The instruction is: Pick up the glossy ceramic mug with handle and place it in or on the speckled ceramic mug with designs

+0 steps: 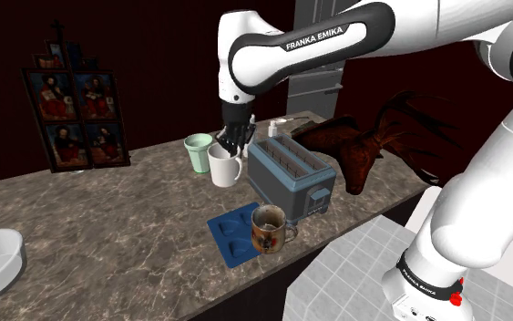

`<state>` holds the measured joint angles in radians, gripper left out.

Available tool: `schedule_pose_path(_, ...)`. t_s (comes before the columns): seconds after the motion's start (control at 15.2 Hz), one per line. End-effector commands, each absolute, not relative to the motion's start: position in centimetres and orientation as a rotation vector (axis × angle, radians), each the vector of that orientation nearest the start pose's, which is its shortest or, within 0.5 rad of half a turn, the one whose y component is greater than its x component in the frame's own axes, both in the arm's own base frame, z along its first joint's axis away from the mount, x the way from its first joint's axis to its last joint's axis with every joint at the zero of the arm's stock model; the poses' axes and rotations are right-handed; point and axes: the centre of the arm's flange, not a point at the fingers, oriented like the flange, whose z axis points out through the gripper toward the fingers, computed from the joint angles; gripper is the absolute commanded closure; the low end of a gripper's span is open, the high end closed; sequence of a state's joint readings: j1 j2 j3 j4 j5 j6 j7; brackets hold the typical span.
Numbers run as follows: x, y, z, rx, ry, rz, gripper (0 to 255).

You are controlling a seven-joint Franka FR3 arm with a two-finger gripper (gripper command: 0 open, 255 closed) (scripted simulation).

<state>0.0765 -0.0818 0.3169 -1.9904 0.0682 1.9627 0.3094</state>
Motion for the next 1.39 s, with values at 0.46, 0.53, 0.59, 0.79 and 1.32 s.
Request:
schedule_pose_path(0.46,43.1,20.1,52.7,-3.087,-0.091,-0.053,255)
schedule_pose_path(0.53,41.9,19.8,52.9,-3.087,-0.091,-0.053,255)
schedule_pose_path(0.59,40.6,19.6,53.1,-3.087,-0.091,-0.053,255)
schedule_pose_path(0.79,36.7,18.8,53.6,-3.087,-0.091,-0.053,255)
schedule_pose_path(1.32,32.6,18.0,51.5,-3.087,-0.091,-0.053,255)
